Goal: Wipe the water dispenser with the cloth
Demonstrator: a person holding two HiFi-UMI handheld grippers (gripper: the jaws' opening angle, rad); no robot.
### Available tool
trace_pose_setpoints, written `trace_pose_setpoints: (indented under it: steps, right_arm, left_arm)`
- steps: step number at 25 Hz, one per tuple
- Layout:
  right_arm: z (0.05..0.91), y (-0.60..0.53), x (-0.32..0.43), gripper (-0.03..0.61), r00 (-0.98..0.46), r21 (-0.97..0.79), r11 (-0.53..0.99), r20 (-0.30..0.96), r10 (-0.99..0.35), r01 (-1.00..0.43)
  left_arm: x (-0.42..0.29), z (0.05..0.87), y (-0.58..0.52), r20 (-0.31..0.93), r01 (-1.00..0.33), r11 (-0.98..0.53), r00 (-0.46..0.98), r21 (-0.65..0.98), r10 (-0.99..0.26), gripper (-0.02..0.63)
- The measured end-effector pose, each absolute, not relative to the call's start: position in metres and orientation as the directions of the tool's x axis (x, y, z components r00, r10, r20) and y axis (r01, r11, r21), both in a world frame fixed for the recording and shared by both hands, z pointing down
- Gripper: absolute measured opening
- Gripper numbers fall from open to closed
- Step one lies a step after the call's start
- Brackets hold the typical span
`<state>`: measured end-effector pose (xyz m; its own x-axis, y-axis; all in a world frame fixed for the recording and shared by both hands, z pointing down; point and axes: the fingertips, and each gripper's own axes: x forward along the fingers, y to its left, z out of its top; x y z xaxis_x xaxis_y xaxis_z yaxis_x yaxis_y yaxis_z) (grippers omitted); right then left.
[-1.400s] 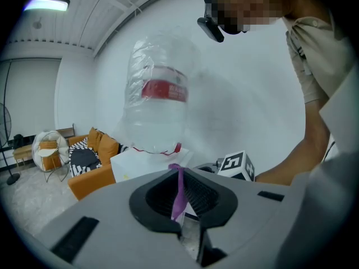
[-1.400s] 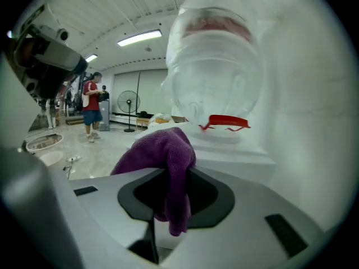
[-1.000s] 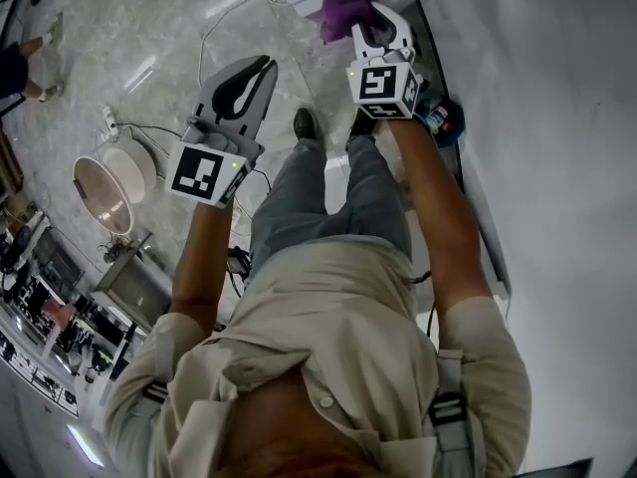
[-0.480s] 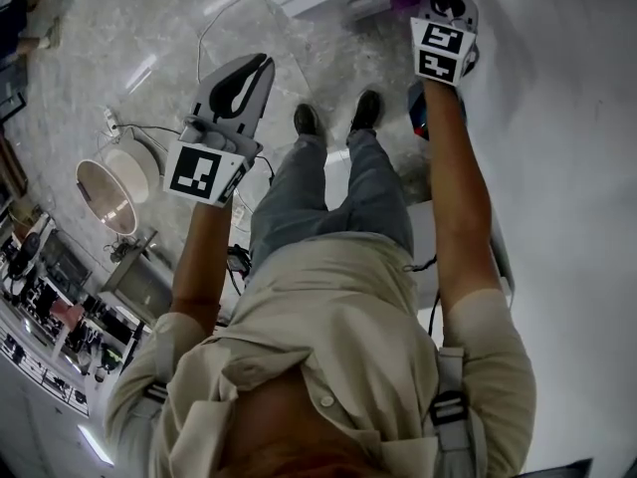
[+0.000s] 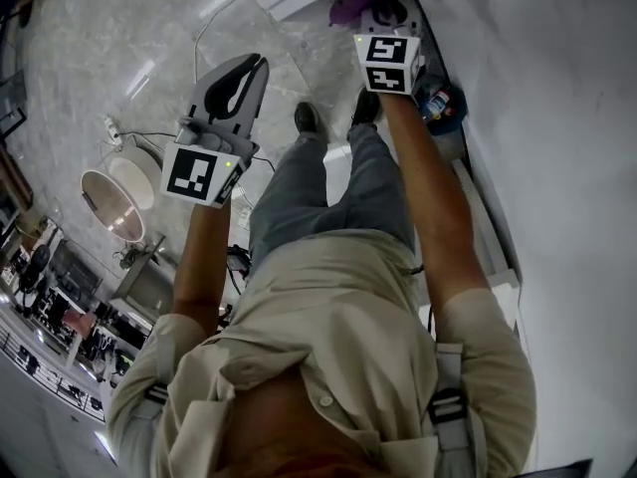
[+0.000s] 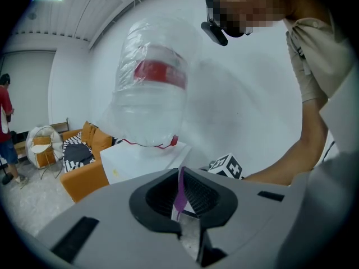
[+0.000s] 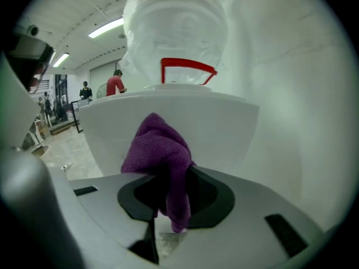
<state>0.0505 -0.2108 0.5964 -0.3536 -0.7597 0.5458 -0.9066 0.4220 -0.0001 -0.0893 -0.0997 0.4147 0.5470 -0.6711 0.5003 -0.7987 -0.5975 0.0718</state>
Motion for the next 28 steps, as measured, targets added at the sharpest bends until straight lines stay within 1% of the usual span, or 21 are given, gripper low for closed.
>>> trace_pose_setpoints:
  steps: [4,8,11,15,17,19,22,28]
  right_arm:
    - [0.595,-0.182,0.008,0.094,-0.448,-0.047,0.51,0.552,-0.704,-0.859]
    - [0.596,-0.162,-0.019,0.094,-0.505,-0.069,0.567,0.551,-0.665,-0.821]
    - [0.609,-0.157,-0.032,0.094,-0.528,-0.04,0.609,0.545,-0.651,-0.792]
    - [0.61,-0.161,-0.032,0.094,-0.553,0.006,0.663,0.546,-0.629,-0.749]
    - [0.612,-0.163,-0.029,0.094,-0.557,0.022,0.677,0.55,-0.623,-0.736]
    - [0.619,-0.165,-0.025,0.094,-0.553,0.041,0.686,0.558,-0.618,-0.726]
    - [0.64,-0.175,-0.008,0.094,-0.517,0.068,0.675,0.587,-0.623,-0.735]
    - [0.67,-0.225,0.063,0.094,-0.362,0.083,0.523,0.63,-0.687,-0.848]
  left_arm:
    - [-0.078,0.408,-0.104,0.488,-0.796,-0.601,0.553,0.068,-0.676,0.043]
    - [-0.075,0.413,-0.102,0.495,-0.794,-0.604,0.555,0.074,-0.669,0.043]
    - [-0.08,0.419,-0.104,0.456,-0.801,-0.593,0.561,0.085,-0.691,0.043]
    - [-0.086,0.427,-0.101,0.498,-0.795,-0.601,0.552,0.074,-0.669,0.043]
    - [-0.084,0.424,-0.105,0.478,-0.799,-0.597,0.556,0.08,-0.68,0.043]
    - [-0.084,0.423,-0.108,0.462,-0.808,-0.583,0.552,0.089,-0.694,0.043]
    - [-0.086,0.431,-0.108,0.475,-0.81,-0.58,0.544,0.085,-0.691,0.043]
    - [-0.096,0.445,-0.107,0.477,-0.81,-0.581,0.544,0.083,-0.69,0.043]
